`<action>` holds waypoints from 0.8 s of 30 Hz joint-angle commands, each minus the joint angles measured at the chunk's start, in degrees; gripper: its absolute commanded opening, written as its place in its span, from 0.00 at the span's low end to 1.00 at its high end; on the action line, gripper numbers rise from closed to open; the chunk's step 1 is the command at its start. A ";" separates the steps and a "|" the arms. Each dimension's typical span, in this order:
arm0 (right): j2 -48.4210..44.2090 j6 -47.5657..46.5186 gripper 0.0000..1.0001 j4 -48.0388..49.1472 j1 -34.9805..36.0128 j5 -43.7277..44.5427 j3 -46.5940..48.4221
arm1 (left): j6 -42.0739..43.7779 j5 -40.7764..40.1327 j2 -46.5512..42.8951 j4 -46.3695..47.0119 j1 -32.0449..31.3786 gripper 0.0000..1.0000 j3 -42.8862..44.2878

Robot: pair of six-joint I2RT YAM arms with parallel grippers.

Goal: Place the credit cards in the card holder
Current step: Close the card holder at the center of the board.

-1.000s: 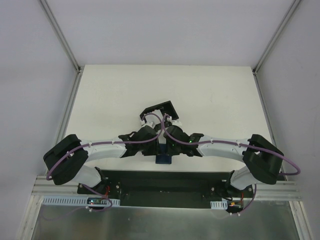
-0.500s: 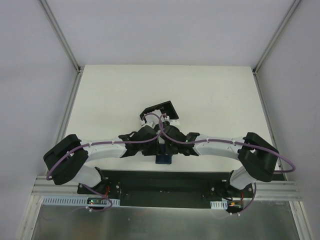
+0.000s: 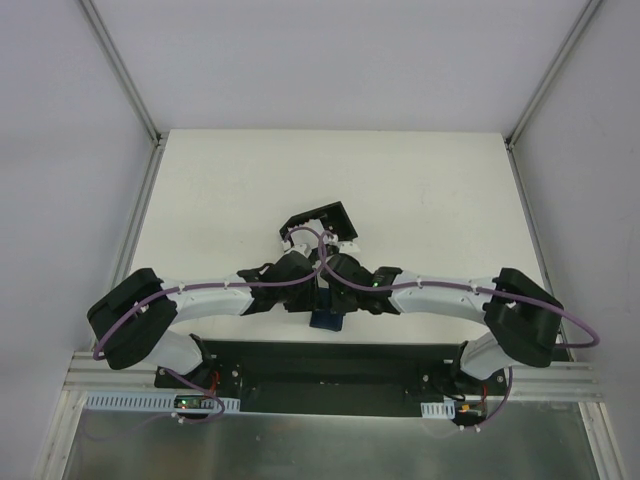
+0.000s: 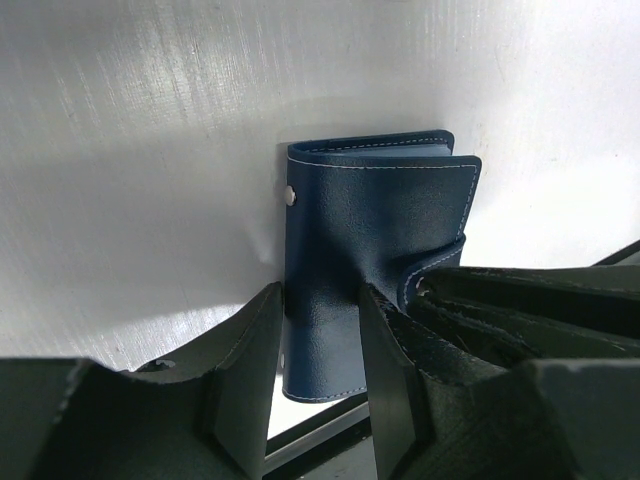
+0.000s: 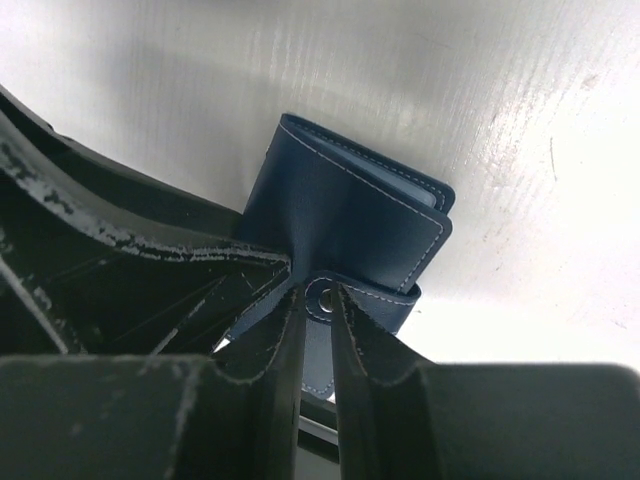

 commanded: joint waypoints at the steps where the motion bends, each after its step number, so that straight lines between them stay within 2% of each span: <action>1: -4.02 -0.87 0.19 -3.39 0.59 1.61 0.12 | 1.31 -0.91 2.00 -6.19 -0.77 0.36 -0.69; 14: -2.36 1.58 0.16 -4.54 -0.11 0.47 -0.67 | 1.48 -0.91 1.47 -6.37 -0.77 0.36 -0.69; 24: -1.40 0.45 0.17 1.79 -1.70 -3.92 -2.96 | 1.75 -0.91 1.47 -6.28 -0.86 0.36 -0.43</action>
